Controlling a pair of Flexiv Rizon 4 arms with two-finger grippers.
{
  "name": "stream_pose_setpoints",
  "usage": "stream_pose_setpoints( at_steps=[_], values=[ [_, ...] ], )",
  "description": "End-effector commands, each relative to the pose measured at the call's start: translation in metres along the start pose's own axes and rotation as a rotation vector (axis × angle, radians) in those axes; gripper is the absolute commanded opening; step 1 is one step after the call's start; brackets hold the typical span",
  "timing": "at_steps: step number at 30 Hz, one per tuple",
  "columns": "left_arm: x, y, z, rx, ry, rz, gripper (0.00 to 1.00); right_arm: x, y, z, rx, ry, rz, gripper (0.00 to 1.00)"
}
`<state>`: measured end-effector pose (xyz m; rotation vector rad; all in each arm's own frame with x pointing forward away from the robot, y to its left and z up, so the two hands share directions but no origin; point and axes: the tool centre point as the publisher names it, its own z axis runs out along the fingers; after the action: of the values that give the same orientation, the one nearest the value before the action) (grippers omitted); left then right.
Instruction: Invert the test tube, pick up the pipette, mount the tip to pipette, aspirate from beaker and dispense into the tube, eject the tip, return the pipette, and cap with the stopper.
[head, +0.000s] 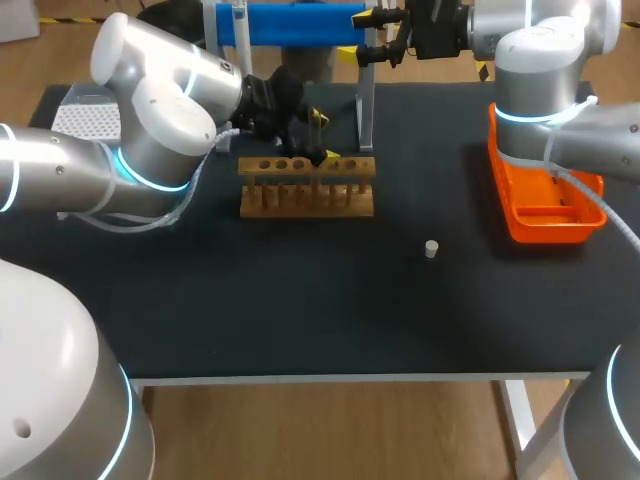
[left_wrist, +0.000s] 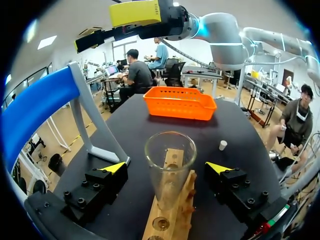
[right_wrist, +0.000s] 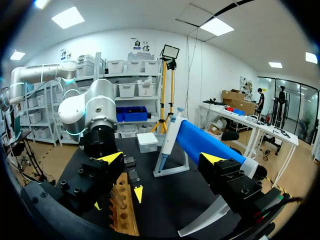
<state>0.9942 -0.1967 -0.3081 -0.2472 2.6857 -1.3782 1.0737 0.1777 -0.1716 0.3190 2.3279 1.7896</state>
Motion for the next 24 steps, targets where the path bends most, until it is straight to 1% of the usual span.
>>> stream_pose_setpoints(
  at_steps=[1, 19, 21, 24],
  values=[
    [-0.001, 0.000, 0.000, -0.003, 0.003, 0.000, 1.00, 0.000, 0.000, 0.000, 0.000, 0.001, 0.000, 1.00],
    [-0.001, 0.000, 0.000, -0.003, 0.003, 0.000, 1.00, 0.000, 0.000, 0.000, 0.000, 0.001, 0.000, 1.00],
    [-0.001, 0.000, 0.000, -0.003, 0.003, 0.000, 1.00, 0.005, 0.000, -0.011, 0.011, 0.001, -0.025, 1.00],
    [-0.001, 0.000, 0.000, -0.003, 0.003, 0.000, 1.00, 0.007, -0.004, -0.033, 0.034, -0.044, -0.060, 1.00]
  ],
)
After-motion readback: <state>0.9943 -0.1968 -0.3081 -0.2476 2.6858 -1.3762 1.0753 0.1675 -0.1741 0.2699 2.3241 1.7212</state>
